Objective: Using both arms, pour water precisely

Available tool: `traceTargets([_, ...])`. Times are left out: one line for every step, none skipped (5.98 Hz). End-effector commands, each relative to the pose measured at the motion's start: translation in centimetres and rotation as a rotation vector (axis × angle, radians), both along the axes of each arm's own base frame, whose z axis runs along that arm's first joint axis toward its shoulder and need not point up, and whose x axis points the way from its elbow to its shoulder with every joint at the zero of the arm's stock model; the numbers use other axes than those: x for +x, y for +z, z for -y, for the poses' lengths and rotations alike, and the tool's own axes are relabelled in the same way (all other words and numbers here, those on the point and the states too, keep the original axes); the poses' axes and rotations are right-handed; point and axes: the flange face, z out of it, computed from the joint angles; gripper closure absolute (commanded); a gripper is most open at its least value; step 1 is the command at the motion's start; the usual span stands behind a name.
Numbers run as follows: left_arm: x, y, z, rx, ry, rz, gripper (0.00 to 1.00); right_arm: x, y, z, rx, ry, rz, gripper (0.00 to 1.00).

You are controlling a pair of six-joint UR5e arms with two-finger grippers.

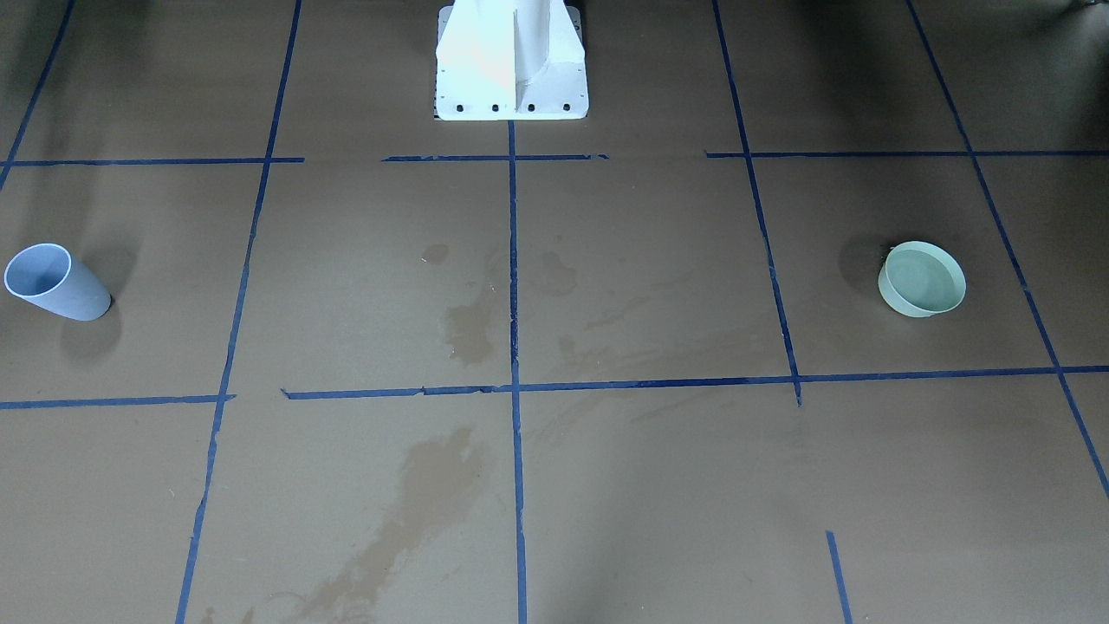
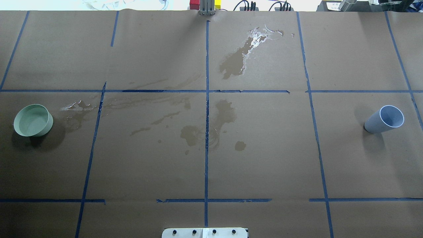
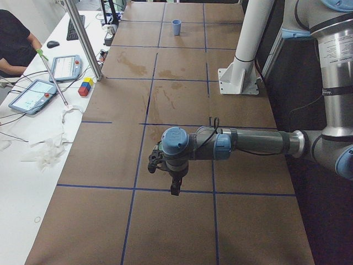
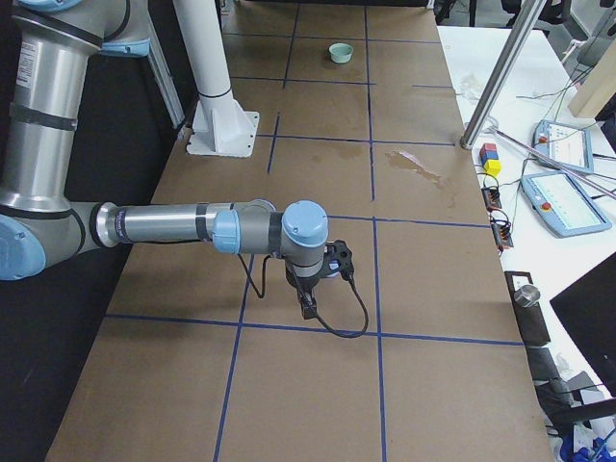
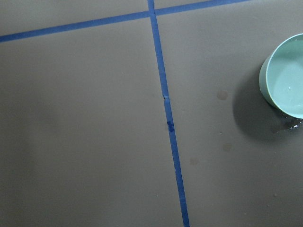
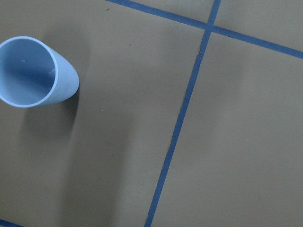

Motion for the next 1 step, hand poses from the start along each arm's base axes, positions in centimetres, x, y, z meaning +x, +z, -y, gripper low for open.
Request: traceTargets([0.02,0.04,-0.12,-0.002,0.001,0.0,0.0,-0.01,-0.07,0.01,0.001,0.0,0.001,0.0])
